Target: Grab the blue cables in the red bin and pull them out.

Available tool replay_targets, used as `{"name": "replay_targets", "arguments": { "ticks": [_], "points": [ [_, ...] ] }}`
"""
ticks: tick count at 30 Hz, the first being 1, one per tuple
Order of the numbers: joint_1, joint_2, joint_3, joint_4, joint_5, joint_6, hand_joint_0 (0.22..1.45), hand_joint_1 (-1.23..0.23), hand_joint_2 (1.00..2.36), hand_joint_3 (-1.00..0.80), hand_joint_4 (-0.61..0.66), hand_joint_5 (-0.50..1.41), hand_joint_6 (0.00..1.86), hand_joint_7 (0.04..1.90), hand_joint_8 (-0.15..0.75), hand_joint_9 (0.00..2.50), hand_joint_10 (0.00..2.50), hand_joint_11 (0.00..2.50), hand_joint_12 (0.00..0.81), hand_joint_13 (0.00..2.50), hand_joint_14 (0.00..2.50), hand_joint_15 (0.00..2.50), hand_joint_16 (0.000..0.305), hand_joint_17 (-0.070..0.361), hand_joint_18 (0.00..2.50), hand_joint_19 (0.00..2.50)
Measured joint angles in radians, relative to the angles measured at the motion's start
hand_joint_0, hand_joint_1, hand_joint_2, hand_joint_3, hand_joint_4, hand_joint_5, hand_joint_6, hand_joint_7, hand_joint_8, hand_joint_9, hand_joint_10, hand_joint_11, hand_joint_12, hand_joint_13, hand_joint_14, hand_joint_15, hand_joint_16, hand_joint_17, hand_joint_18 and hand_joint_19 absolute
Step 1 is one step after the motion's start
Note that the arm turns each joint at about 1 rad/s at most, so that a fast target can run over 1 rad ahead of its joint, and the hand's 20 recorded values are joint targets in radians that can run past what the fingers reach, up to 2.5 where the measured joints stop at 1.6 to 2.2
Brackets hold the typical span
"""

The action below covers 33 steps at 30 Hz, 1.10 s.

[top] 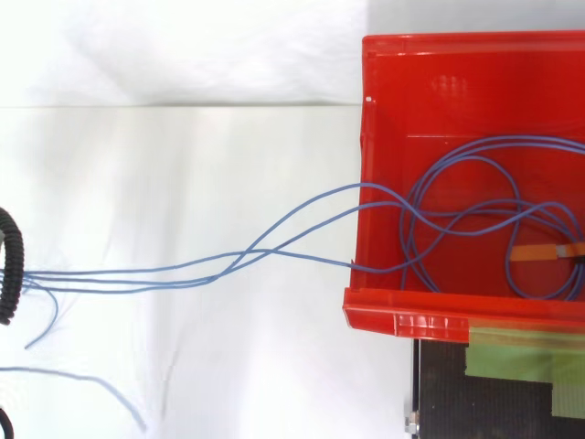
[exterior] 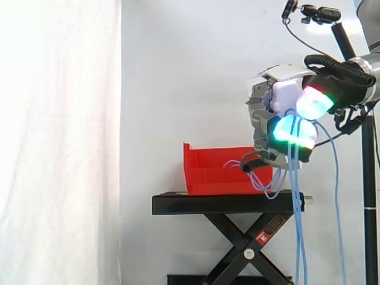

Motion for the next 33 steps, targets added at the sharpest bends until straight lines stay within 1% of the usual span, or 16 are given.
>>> {"name": "replay_targets", "arguments": {
  "ticks": [4,10,14,15,16,21,23,25,27,32,33],
  "points": [
    [-0.001,0.0,0.0,-0.001,0.0,0.0,0.71,-0.72,1.0,-1.0,0.07,0.75,0.25,0.73,0.262,0.99,0.02,0.96,0.309,1.32,0.71,1.52,0.05,0.112,1.01,1.0],
    [-0.003,0.0,0.0,0.0,0.0,0.0,0.7,-0.68,1.0,-1.0,0.09,0.76,0.2,0.75,0.269,0.99,0.02,0.96,0.32,1.32,0.7,1.51,0.052,0.116,1.01,0.99],
    [-0.004,0.0,0.001,0.001,0.0,0.0,0.69,-0.65,1.0,-1.0,0.12,0.8,0.13,0.79,0.275,0.99,0.02,0.94,0.326,1.32,0.67,1.51,0.053,0.119,1.0,0.98],
    [-0.003,0.0,0.001,0.001,0.0,-0.001,0.69,-0.64,1.0,-1.0,0.12,0.81,0.12,0.79,0.277,1.0,0.02,0.95,0.318,1.32,0.66,1.51,0.053,0.119,1.0,0.98],
    [-0.003,0.0,0.001,0.001,0.0,-0.002,0.69,-0.64,1.0,-1.0,0.12,0.82,0.11,0.81,0.276,1.0,0.02,0.95,0.329,1.32,0.66,1.52,0.053,0.119,1.0,0.98],
    [-0.003,0.0,0.001,0.001,0.0,-0.003,0.69,-0.67,1.0,-1.0,0.13,0.85,0.08,0.84,0.278,1.0,0.02,0.96,0.316,1.33,0.63,1.52,0.052,0.118,1.0,0.98],
    [-0.003,0.0,0.0,0.0,0.0,-0.003,0.7,-0.69,1.0,-1.0,0.13,0.85,0.1,0.83,0.28,1.0,0.02,0.95,0.314,1.33,0.61,1.54,0.052,0.118,1.0,0.98],
    [-0.003,0.0,0.0,-0.001,0.0,-0.003,0.7,-0.71,1.0,-1.0,0.12,0.85,0.16,0.82,0.274,1.01,0.02,0.96,0.323,1.34,0.6,1.53,0.052,0.116,0.99,0.99],
    [-0.003,0.0,0.0,-0.002,0.0,-0.002,0.71,-0.72,1.0,-1.0,0.13,0.85,0.22,0.8,0.274,1.01,0.02,0.96,0.314,1.34,0.59,1.54,0.051,0.115,0.99,1.0],
    [-0.003,0.0,0.0,-0.002,0.001,-0.001,0.75,-0.81,1.0,-1.0,0.11,0.83,0.36,0.76,0.262,1.01,0.03,0.96,0.297,1.36,0.52,1.6,0.049,0.109,0.98,1.0],
    [-0.003,0.0,0.0,-0.002,0.001,-0.001,0.77,-0.83,1.0,-1.0,0.11,0.83,0.37,0.76,0.258,1.01,0.03,0.96,0.283,1.36,0.49,1.62,0.047,0.107,0.97,1.01]
  ]
}}
